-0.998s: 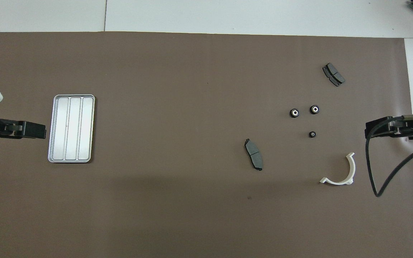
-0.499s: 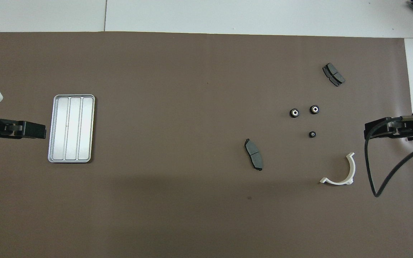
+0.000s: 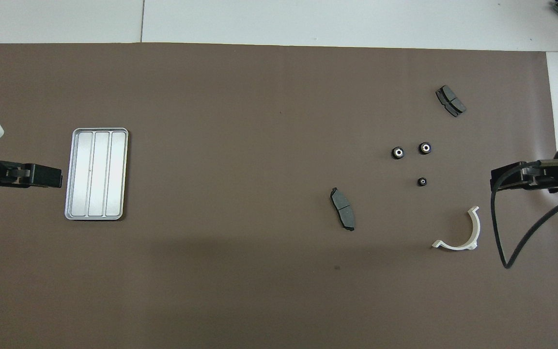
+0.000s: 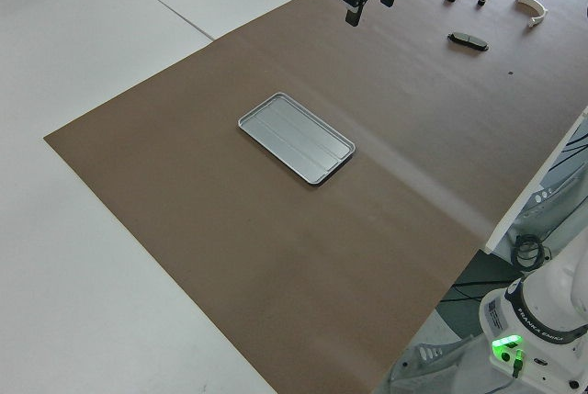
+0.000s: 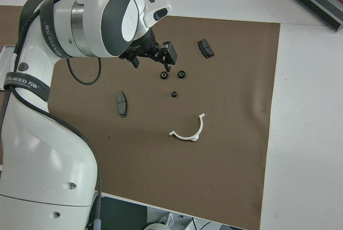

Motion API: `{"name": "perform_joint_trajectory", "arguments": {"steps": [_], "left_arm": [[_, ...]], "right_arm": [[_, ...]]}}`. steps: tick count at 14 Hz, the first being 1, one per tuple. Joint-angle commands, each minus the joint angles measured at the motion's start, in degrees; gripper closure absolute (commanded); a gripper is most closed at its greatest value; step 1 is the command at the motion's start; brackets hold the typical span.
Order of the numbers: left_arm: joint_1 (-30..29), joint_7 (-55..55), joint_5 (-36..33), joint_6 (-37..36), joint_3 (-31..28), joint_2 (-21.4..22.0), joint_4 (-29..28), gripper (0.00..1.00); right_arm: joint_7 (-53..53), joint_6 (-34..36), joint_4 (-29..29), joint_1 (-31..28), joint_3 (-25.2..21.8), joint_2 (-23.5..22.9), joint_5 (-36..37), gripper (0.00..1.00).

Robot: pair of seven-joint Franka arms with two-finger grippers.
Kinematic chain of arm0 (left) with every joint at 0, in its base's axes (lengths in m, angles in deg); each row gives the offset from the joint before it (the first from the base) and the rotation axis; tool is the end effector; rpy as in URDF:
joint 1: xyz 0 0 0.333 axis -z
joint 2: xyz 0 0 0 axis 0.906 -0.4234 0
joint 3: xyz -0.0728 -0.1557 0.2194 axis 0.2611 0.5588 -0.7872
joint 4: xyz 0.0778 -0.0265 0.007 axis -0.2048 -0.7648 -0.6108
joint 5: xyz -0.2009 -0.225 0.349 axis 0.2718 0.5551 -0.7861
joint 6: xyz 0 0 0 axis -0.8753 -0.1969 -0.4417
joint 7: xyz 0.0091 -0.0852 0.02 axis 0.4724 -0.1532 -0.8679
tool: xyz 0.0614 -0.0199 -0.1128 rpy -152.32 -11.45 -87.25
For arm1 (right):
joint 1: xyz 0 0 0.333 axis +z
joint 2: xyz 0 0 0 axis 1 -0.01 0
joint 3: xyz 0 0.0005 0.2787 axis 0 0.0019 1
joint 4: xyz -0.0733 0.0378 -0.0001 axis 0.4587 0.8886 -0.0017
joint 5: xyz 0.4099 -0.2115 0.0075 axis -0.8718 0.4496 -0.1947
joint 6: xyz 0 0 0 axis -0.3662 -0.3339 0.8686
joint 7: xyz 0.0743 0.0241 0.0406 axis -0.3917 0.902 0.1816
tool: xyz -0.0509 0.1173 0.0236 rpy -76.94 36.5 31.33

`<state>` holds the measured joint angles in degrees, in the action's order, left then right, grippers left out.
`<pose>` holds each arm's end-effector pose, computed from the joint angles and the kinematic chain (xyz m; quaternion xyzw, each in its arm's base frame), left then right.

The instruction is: Pick bearing gear from pile to tray

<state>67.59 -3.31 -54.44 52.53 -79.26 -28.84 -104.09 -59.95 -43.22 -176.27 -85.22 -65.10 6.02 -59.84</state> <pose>0.5849 -0.0542 0.5432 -0.9984 0.0512 -0.0164 0.0144 0.5885 0.0183 0.5536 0.9990 -0.0249 -0.0308 0.0212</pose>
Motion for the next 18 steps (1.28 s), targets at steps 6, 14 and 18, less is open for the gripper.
{"name": "perform_joint_trajectory", "arguments": {"steps": [6,14,18], "left_arm": [[-0.1,-0.5,0.5,0.3,-0.1,1.6,-1.5,0.00],[-0.1,-0.5,0.5,0.3,-0.1,1.6,-1.5,0.00],[-0.1,-0.5,0.5,0.3,-0.1,1.6,-1.6,0.00]], "right_arm": [[-1.7,-6.7,-2.0,-0.1,0.3,-1.2,-0.2,0.00],[-1.8,-17.2,-2.4,3.7,0.5,-9.2,-1.0,0.00],[-1.7,-28.0,-5.7,5.7,0.5,-14.5,-1.0,0.00]]}}
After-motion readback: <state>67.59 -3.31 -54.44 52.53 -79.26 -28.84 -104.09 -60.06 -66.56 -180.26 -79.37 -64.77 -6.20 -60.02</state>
